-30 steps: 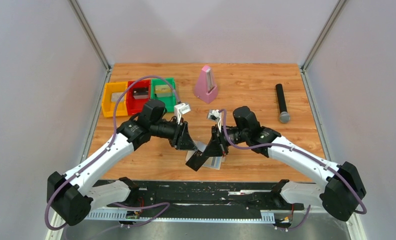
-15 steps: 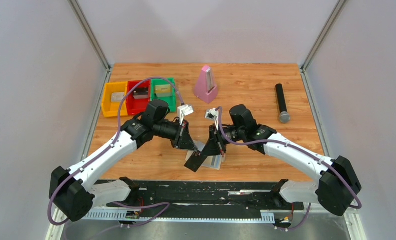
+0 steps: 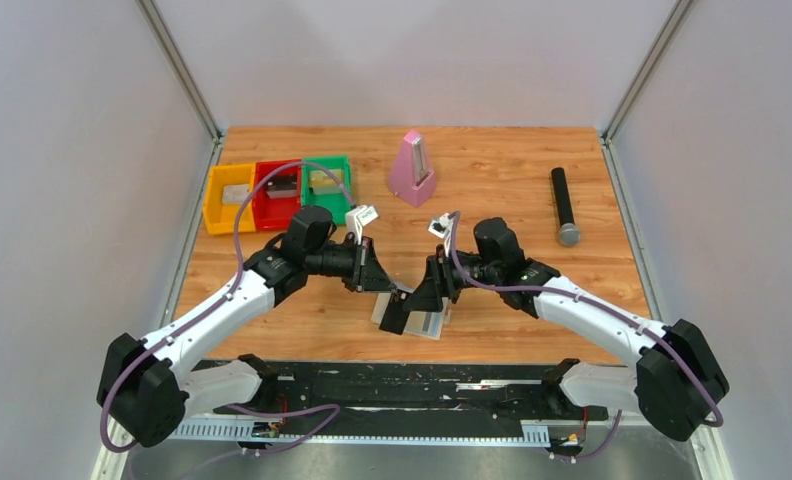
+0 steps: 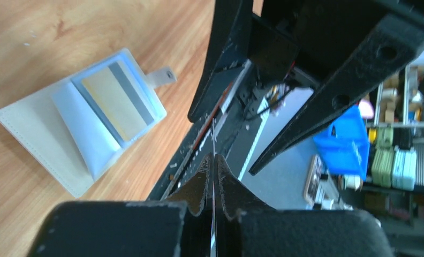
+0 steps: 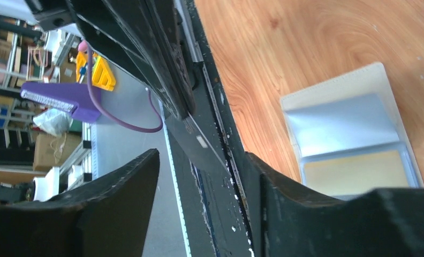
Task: Take the credit cards out of the card holder
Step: Remove the credit card from the card holder, then place the credit card in the storage box.
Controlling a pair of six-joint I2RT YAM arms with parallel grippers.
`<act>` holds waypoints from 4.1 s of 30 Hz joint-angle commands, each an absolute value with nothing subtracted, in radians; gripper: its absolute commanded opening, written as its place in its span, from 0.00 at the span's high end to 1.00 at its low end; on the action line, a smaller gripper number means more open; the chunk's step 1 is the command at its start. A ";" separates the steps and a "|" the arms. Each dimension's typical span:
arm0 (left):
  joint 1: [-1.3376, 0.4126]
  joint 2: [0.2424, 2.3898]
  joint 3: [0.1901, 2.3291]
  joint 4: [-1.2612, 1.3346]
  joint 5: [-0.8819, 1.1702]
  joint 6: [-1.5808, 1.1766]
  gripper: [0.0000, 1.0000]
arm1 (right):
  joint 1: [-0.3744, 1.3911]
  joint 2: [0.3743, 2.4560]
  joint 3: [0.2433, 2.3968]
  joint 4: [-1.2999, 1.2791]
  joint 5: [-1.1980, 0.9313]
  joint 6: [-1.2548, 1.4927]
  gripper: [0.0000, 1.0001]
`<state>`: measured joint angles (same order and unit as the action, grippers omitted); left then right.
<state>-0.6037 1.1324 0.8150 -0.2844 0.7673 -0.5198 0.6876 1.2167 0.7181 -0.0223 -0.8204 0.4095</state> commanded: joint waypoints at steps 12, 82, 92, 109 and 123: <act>-0.570 0.937 0.610 0.248 0.543 -1.002 1.00 | 0.647 1.145 0.550 0.371 -0.798 0.703 0.41; 0.068 1.102 0.889 -0.063 0.471 -0.781 1.00 | 0.600 0.788 0.566 0.072 -0.552 0.552 0.00; 0.262 1.356 0.883 0.213 0.184 -0.978 1.00 | 0.600 0.802 0.576 0.067 -0.525 0.544 0.00; 0.272 1.745 1.036 0.406 0.224 -1.091 1.00 | 0.601 0.884 0.638 0.025 -0.462 0.508 0.00; 0.272 1.901 1.089 0.446 0.322 -1.090 1.00 | 0.600 0.918 0.661 0.012 -0.443 0.482 0.00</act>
